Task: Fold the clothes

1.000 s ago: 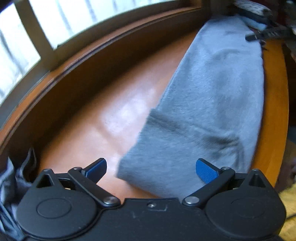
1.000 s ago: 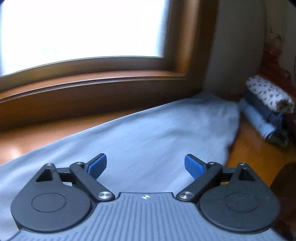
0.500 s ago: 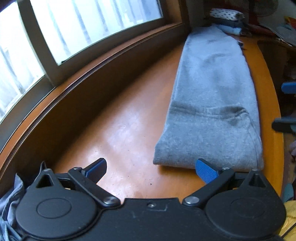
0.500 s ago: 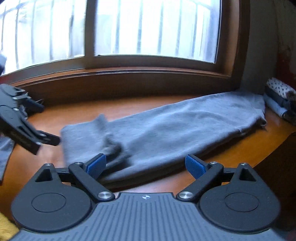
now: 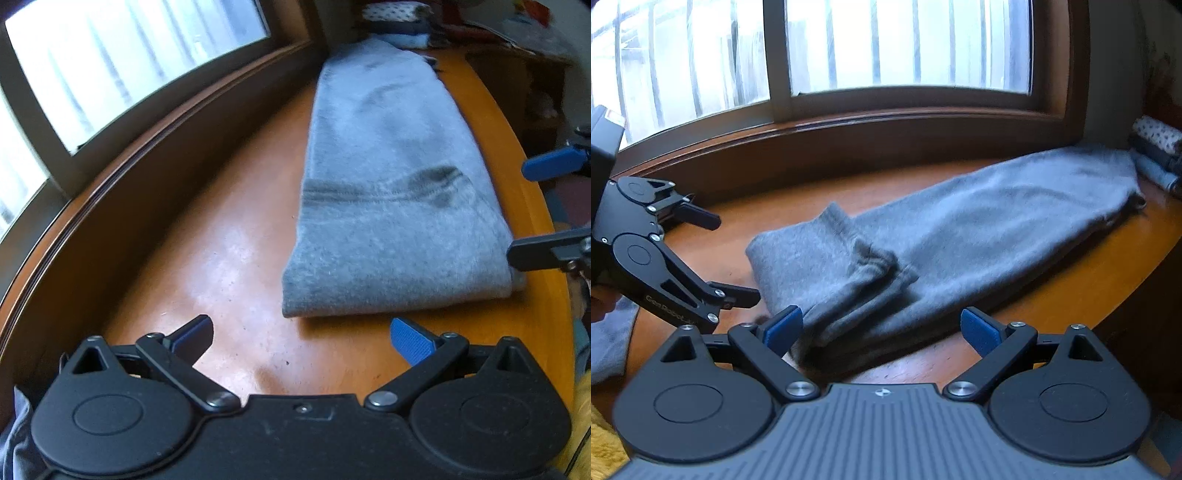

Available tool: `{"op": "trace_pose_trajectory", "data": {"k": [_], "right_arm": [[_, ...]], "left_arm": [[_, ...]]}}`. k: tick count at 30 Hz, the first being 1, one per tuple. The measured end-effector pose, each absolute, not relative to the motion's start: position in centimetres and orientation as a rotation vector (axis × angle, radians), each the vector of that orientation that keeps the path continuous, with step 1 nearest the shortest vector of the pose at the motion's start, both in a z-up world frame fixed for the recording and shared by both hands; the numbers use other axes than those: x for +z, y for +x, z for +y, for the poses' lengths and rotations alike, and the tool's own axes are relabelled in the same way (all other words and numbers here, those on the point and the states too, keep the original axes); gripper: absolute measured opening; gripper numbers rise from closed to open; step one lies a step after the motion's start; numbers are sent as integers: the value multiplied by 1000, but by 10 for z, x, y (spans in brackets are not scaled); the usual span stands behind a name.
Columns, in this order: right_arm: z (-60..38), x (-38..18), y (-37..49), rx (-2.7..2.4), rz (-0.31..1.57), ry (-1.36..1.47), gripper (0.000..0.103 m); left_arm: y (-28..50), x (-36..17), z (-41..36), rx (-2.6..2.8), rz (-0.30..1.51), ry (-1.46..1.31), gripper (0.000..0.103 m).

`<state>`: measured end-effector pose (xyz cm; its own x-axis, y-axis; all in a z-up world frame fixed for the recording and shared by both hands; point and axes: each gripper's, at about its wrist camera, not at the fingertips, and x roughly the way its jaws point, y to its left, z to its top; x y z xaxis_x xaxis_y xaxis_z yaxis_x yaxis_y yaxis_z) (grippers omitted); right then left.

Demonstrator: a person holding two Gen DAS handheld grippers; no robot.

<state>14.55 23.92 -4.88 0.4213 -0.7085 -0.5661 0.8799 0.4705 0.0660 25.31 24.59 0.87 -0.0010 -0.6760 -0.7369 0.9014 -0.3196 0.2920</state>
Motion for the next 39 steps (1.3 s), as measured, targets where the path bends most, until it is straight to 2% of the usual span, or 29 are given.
{"op": "trace_pose_trajectory", "data": {"k": [5,8,11,13,15,17,19,23,24,25,27,29,35,39], "right_arm": [[251,-53,154,-985,498,370,93],[251,-59,158,-963,516,412,82],[252,-63,160,-951,517,461,76],[253,-65,163,-937,518,469,64],[253,-67,166,-929,522,483,40],[253,-66,163,-934,489,507,33],[252,-62,157,-928,432,557,30],[256,-50,149,-948,353,570,31],[260,-46,151,-972,370,523,35],[265,-42,155,-1000,399,461,42],[281,-36,166,-1030,483,275,78],[292,-38,175,-1018,552,128,88],[288,-52,194,-948,645,-73,89],[278,-78,214,-1000,700,-328,88]], "left_arm": [[262,7,239,-1677,340,974,102],[265,4,233,-1711,366,938,101],[267,2,228,-1738,398,897,101],[269,1,225,-1752,413,868,101],[271,-1,223,-1762,448,832,101],[274,-2,220,-1770,487,803,100],[274,-1,220,-1788,506,784,92],[262,6,222,-1775,453,804,89],[257,8,221,-1768,436,811,89],[255,11,220,-1765,428,809,89],[252,17,217,-1767,438,786,89],[252,22,212,-1767,464,767,89],[250,29,203,-1757,506,749,89],[247,33,202,-1754,493,763,89]]}}
